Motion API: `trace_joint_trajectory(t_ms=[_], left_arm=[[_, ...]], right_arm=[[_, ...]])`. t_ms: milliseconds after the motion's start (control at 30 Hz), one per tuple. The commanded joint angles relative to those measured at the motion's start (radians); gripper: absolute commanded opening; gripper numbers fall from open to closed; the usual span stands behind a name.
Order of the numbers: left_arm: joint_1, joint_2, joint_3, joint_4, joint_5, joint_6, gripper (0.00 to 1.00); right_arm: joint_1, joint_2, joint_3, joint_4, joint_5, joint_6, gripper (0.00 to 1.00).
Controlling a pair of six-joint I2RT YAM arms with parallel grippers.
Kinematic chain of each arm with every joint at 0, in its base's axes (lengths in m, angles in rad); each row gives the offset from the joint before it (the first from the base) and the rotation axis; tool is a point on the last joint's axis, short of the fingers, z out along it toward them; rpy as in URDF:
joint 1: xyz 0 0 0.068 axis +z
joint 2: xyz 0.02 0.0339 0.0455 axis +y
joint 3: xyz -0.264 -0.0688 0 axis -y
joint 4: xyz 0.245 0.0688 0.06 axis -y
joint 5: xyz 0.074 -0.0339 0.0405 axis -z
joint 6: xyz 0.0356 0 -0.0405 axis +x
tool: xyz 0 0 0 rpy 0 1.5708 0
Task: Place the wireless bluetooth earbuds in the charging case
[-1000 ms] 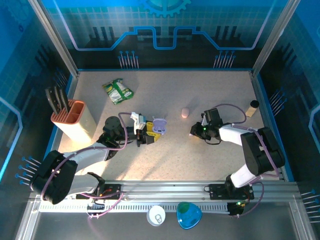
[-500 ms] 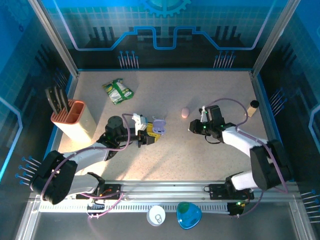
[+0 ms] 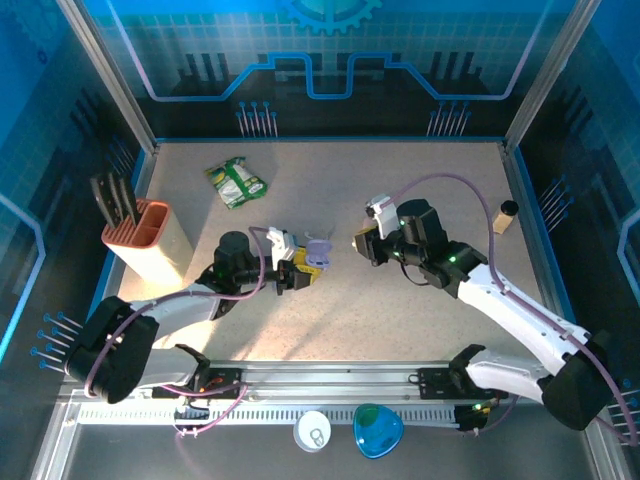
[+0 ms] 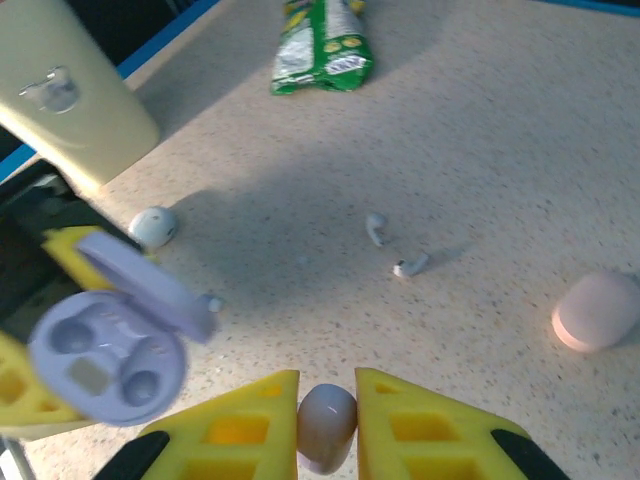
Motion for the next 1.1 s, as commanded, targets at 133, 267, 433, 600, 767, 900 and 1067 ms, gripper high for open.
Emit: trace_joint_trajectory(t_ms=[133,267,433,600,767,900,1067], left_arm=[[0.006,-0.006,0.024,0.004,0.000,0.021,0.34],[0.006,-0.013,0.024,-0.001,0.000,0.020,0.34],[0.006,-0.015,0.024,-0.001,0.006,0.015,0.35],[0.006,-0.016,0.023,0.000,0.010,0.015,0.35],[0.006,-0.018,0.023,0.001,0.013,0.012,0.35],[0.006,-0.019,0.022,0.005,0.015,0.009,0.34],[0.006,-0.019,0.021,0.008,0.013,0.007,0.35]], right_arm=[[0.122,0.043,0.116,-0.107,0.049,-0.112,0.20],[0.175,0.069,0.132,-0.103,0.049,-0.144,0.20],[0.202,0.121,0.164,-0.118,0.063,-0.144,0.20],[0.214,0.160,0.180,-0.116,0.074,-0.142,0.20],[0.215,0.185,0.189,-0.118,0.081,-0.142,0.20],[0.215,0.200,0.192,-0.124,0.086,-0.144,0.19],[0.216,0.215,0.197,-0.130,0.075,-0.146,0.19]])
